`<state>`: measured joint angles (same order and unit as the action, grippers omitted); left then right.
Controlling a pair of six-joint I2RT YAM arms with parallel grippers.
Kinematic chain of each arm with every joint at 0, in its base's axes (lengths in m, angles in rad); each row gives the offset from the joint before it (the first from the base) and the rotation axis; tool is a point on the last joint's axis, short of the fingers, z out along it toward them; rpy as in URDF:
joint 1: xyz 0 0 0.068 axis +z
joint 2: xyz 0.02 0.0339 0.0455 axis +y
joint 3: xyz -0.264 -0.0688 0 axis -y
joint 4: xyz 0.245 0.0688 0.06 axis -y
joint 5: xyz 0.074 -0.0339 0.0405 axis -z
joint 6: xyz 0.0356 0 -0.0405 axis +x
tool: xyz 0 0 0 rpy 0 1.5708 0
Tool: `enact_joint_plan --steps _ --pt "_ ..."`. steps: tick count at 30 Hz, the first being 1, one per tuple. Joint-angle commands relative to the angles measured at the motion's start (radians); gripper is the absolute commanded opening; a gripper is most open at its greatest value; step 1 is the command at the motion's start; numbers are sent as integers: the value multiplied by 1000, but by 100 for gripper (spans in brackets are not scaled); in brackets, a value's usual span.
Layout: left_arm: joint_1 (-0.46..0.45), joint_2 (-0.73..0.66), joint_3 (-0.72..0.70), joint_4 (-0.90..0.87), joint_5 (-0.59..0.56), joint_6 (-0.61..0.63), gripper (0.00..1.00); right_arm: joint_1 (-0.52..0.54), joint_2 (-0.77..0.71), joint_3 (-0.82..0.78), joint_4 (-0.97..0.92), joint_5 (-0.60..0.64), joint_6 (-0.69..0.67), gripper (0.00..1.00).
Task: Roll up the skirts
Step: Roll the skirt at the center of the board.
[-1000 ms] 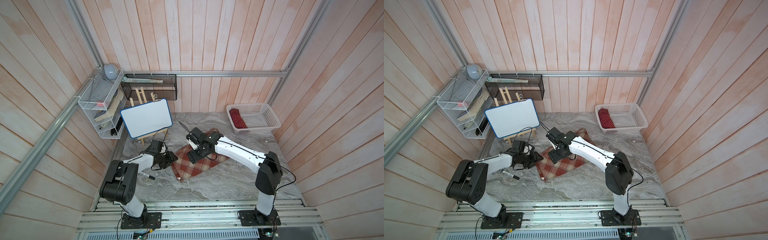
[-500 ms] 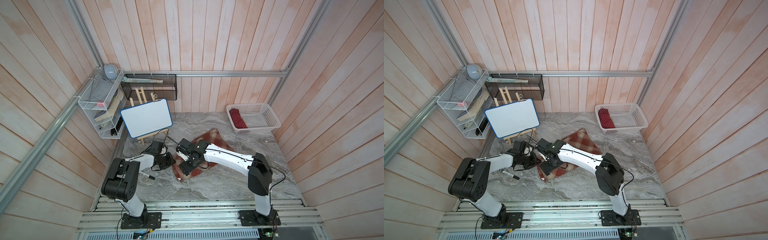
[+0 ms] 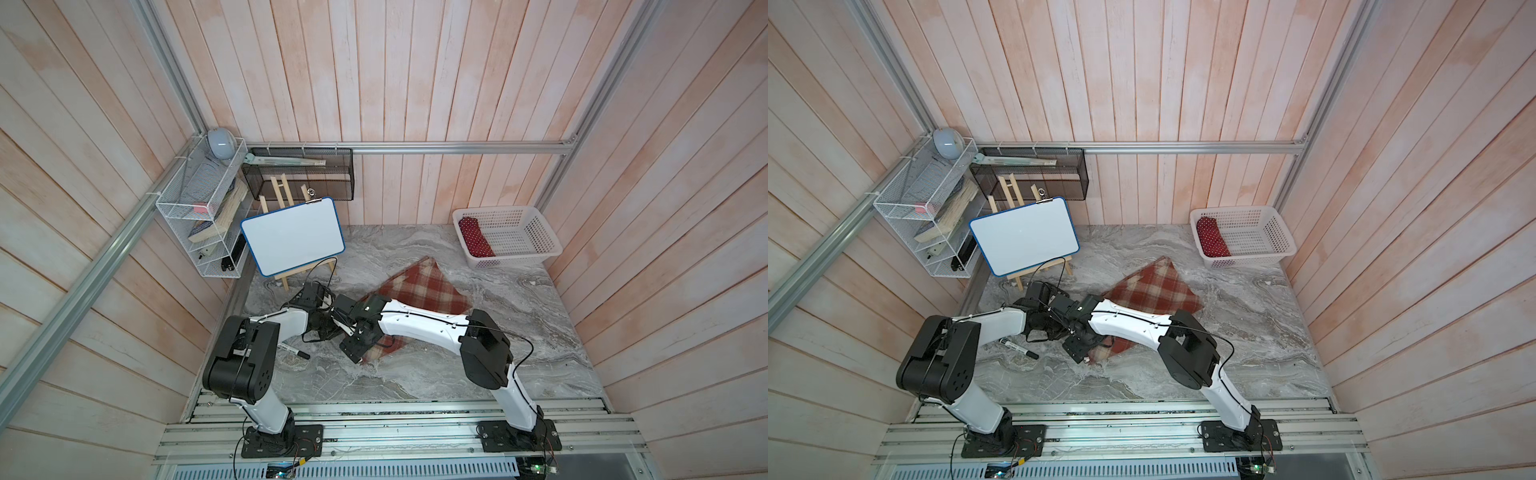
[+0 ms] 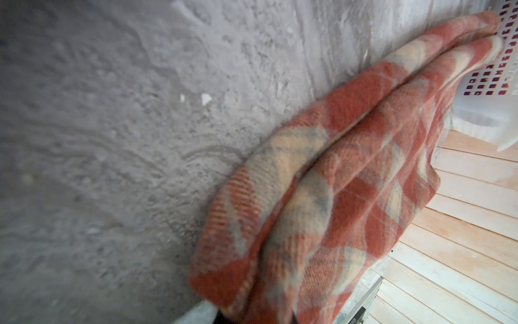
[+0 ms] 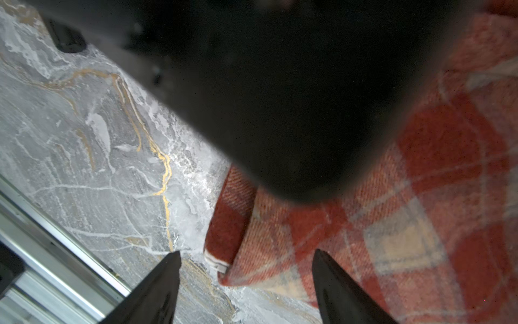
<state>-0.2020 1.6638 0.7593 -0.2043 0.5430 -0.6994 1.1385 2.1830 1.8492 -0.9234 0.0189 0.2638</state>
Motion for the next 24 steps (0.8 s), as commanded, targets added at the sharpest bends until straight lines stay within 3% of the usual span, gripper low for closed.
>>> enact_joint_plan --steps 1,12,16,24 --pt "-4 -7 -3 -48 23 11 6 24 28 -12 12 26 17 79" --pt "-4 17 37 -69 50 13 6 21 -144 -163 80 189 123 82" --pt "-4 9 33 -92 41 22 5 -14 -243 -237 135 148 139 82" --pt "-5 20 95 -133 73 -1 4 16 -285 -307 179 177 155 79"
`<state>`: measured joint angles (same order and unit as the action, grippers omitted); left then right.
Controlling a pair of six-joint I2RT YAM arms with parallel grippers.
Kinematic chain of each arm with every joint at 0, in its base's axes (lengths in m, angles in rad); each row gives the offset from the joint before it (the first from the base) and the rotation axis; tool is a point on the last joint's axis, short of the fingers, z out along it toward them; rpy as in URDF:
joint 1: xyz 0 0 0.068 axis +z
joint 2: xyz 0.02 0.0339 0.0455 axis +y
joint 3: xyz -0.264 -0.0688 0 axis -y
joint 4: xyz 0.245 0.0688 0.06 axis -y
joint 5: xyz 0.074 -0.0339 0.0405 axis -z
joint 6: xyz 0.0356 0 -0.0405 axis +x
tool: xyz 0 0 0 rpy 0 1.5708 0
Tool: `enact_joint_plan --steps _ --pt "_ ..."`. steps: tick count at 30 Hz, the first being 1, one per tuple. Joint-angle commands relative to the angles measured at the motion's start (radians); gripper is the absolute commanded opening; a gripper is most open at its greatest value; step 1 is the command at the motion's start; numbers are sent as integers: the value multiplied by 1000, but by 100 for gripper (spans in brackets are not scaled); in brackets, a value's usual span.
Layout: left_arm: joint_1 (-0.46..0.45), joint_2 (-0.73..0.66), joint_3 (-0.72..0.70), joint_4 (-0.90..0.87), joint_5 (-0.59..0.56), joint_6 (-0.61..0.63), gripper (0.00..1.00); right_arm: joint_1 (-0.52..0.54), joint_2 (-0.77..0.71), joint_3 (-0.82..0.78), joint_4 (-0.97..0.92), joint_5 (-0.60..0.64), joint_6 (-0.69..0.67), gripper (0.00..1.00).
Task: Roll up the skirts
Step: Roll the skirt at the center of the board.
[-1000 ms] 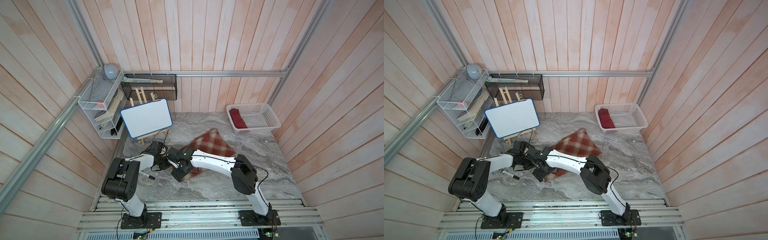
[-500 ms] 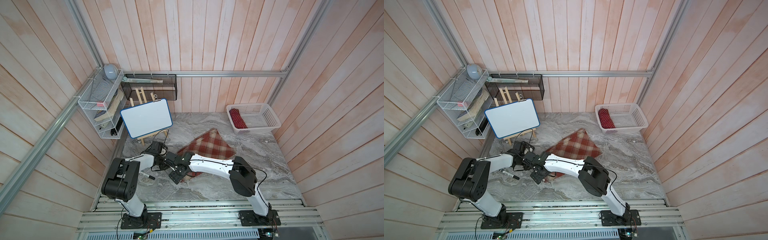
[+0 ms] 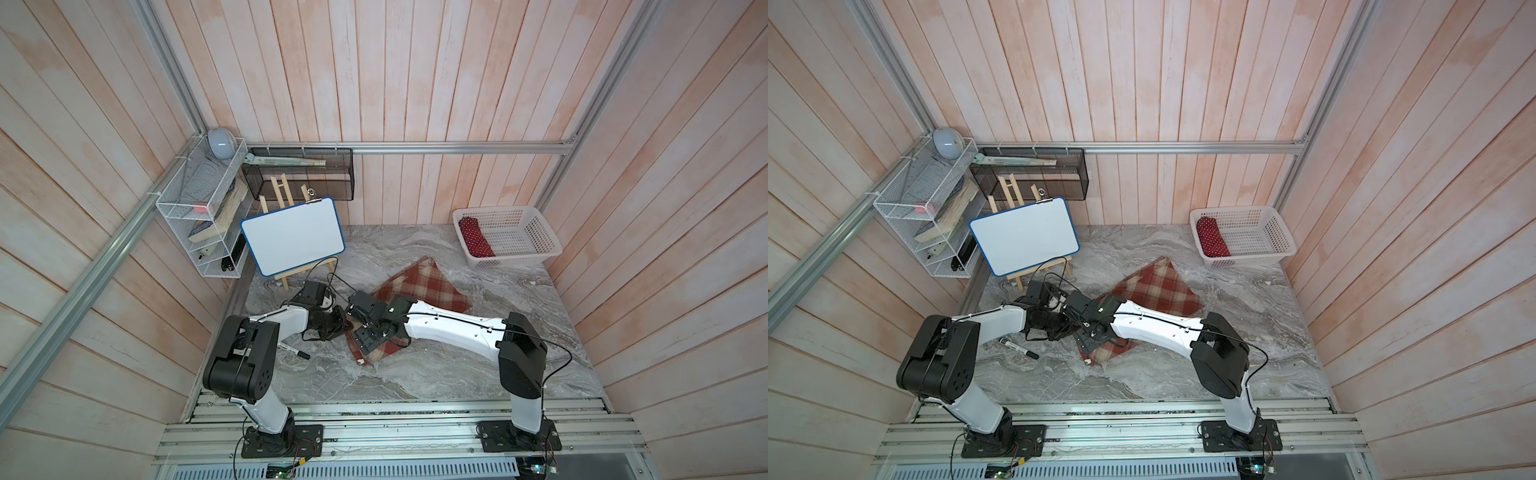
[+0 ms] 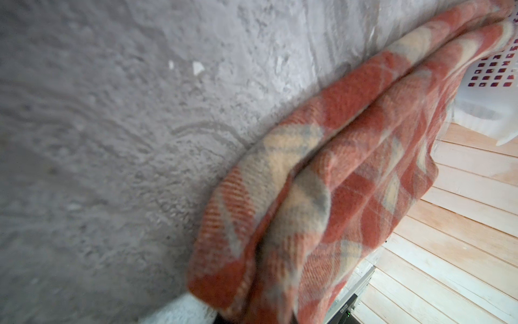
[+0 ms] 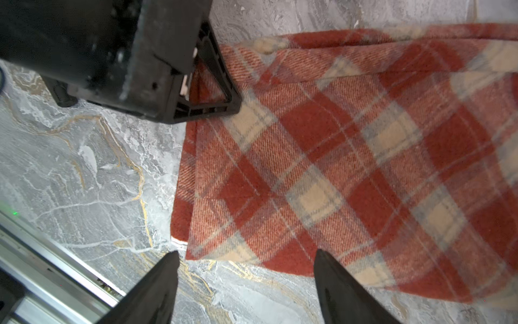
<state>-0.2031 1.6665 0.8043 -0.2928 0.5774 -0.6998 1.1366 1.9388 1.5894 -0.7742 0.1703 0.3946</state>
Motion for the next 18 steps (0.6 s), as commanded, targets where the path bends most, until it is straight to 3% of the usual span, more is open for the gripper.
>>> enact_joint_plan --steps 1,7,18 --pt "-3 19 67 -57 42 -1 3 17 -60 -74 55 14 26 79" --pt "-5 19 134 -139 38 11 3 47 -88 -141 105 9 17 78" --pt "-4 53 66 -106 25 34 3 126 14 -178 228 85 11 76"
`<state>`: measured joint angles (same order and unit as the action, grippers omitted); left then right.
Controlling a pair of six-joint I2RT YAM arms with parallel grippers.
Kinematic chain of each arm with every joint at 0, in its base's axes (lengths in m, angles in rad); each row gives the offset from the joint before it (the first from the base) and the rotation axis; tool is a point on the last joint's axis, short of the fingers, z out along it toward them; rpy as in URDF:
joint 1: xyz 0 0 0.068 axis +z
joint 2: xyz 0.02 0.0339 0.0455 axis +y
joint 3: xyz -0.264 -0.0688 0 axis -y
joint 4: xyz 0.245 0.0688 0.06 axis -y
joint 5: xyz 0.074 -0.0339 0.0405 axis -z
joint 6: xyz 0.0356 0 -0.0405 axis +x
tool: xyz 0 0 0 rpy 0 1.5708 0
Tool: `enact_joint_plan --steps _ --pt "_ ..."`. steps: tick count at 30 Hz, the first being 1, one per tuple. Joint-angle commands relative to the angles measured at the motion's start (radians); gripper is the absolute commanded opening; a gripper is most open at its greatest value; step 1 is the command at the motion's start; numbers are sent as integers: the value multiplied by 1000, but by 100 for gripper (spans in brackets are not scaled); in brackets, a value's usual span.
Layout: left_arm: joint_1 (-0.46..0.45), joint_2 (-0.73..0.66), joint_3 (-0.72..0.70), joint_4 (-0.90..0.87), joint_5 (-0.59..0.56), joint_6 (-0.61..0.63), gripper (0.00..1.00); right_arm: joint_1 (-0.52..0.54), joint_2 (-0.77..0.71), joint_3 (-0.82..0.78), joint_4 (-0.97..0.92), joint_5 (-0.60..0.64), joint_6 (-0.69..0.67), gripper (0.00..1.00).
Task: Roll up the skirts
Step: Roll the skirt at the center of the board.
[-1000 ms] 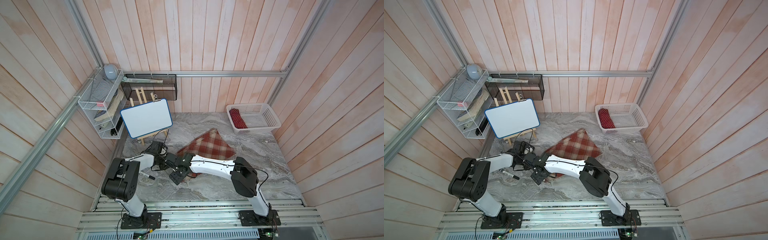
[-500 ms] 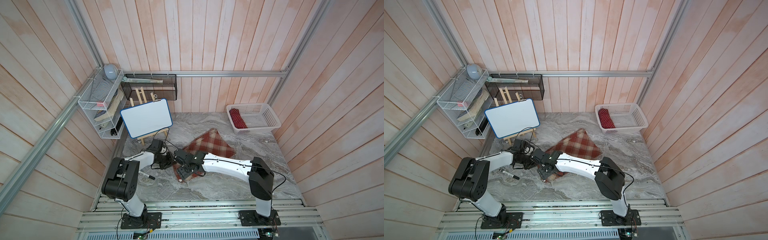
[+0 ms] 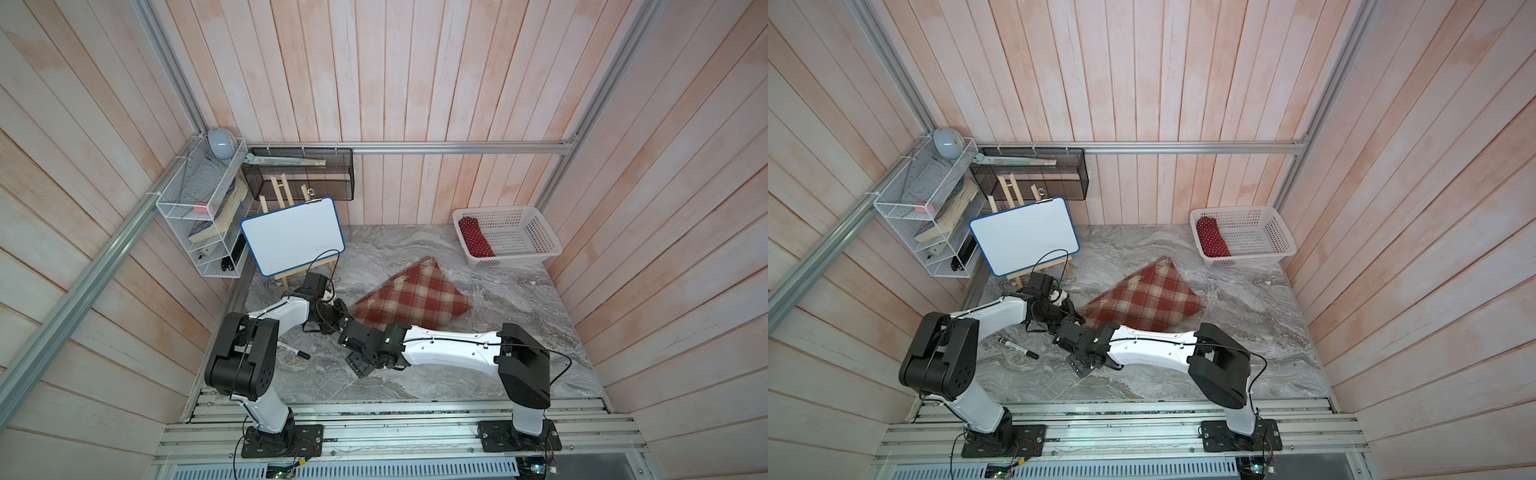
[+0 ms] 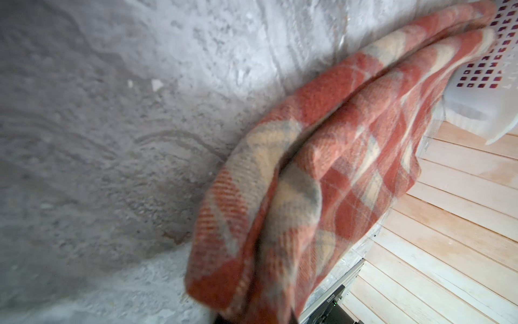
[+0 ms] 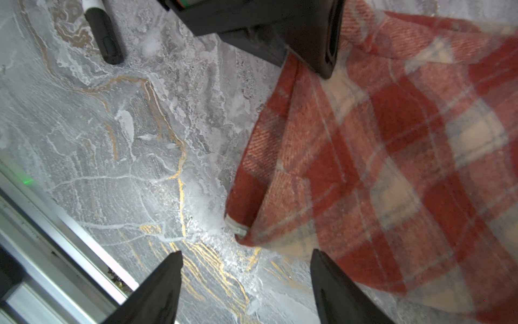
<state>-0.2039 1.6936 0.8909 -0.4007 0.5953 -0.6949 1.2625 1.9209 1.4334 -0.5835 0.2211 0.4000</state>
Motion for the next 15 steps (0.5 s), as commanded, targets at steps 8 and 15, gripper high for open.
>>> enact_joint_plan --steps 8,15 --pt "-3 46 -20 10 14 34 3 7 106 -43 86 73 -35 75" --pt "-3 44 -20 2 12 39 2 17 128 -53 100 80 -46 75"
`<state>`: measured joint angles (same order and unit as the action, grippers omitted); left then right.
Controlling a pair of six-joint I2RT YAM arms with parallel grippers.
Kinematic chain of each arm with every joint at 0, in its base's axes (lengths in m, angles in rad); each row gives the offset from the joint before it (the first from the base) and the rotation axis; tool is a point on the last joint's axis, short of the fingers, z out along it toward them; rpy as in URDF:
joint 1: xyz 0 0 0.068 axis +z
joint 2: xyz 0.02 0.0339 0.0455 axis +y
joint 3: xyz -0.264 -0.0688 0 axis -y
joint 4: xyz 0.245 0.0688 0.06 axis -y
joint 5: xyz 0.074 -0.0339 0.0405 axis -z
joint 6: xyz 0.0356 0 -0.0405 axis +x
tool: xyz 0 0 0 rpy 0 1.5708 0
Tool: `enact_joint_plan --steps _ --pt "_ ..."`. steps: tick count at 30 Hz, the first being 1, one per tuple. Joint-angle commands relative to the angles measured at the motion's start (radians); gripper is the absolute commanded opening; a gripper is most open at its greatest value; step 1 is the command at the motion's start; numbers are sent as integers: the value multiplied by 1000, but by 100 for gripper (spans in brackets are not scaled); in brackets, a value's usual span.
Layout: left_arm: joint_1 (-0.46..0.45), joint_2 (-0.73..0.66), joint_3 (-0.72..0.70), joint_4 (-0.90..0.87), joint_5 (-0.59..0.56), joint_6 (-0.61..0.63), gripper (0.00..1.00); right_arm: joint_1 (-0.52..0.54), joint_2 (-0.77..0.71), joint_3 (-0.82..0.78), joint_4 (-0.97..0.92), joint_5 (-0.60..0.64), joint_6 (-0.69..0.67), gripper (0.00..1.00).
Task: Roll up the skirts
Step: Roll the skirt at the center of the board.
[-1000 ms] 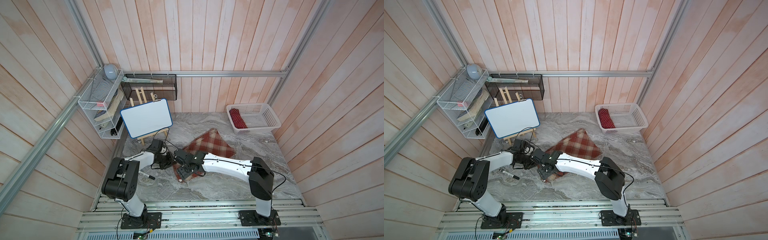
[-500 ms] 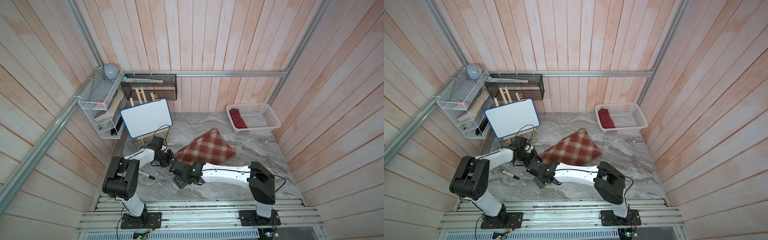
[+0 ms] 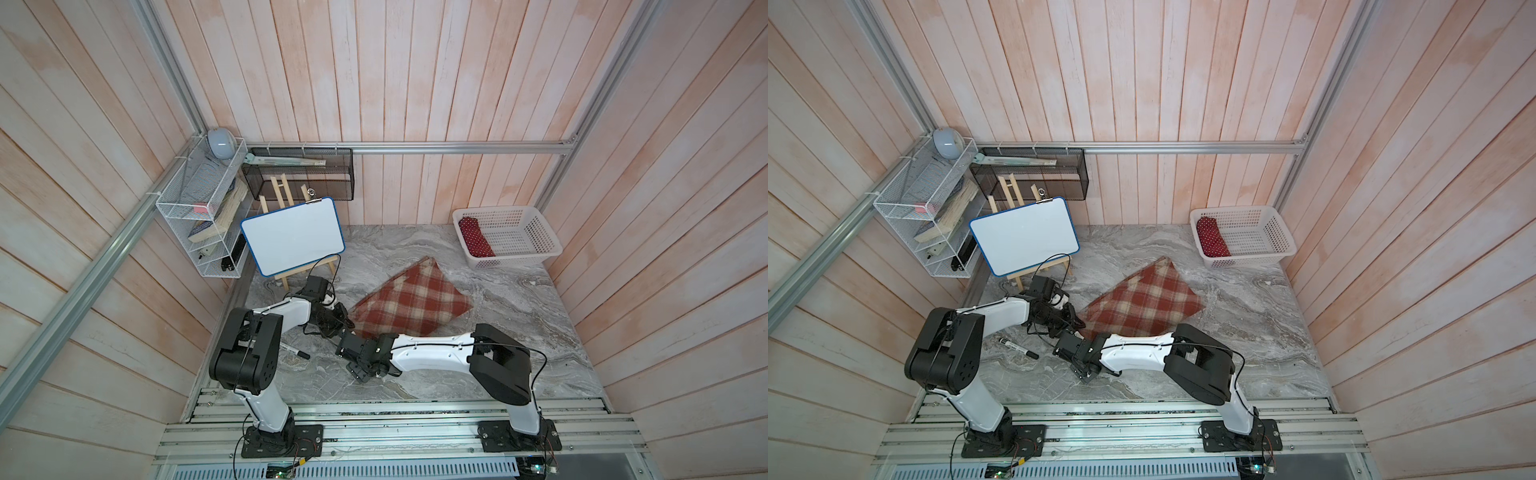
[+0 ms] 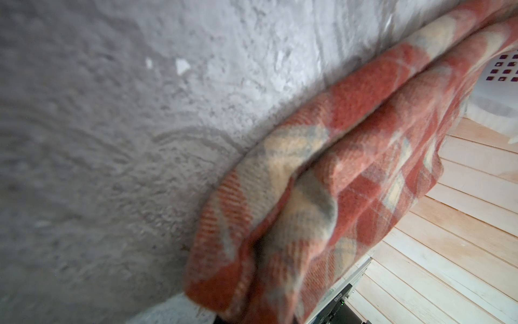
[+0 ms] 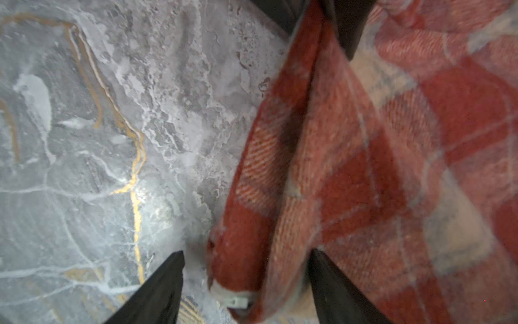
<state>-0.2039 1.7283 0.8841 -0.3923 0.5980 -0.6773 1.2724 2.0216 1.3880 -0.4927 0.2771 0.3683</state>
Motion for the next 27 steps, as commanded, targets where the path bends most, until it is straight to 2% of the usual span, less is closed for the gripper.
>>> enact_joint_plan --steps 1,4,5,7,8,10,12,14,17,22,24,27 --pt "-3 10 -13 -8 9 22 2 6 33 -5 5 29 -13 74" --pt "-4 10 -14 -13 10 24 2 7 47 9 -10 37 -12 71" --pt "-3 9 -16 -13 12 24 2 7 50 10 -13 38 -11 66" --pt "-3 10 -13 -17 11 27 2 7 57 18 -27 50 -9 46" --pt "-3 11 -11 -20 11 28 2 7 60 20 -37 55 -5 41" --pt "-3 14 -2 -29 11 31 2 6 62 19 -43 58 -2 37" --pt "-4 18 8 -41 14 33 2 5 56 23 -46 59 0 24" --pt "-3 22 27 -69 19 43 2 0 42 25 -60 61 11 17" --pt "-3 16 61 -114 -1 51 2 -26 -18 -15 -47 1 29 14" --pt "-6 -9 122 -162 -37 43 2 -114 -176 -147 61 -205 49 11" --pt "-9 -7 149 -185 -39 38 2 -155 -212 -156 58 -271 47 11" --pt "-23 6 208 -235 -58 41 2 -226 -253 -162 71 -439 53 8"
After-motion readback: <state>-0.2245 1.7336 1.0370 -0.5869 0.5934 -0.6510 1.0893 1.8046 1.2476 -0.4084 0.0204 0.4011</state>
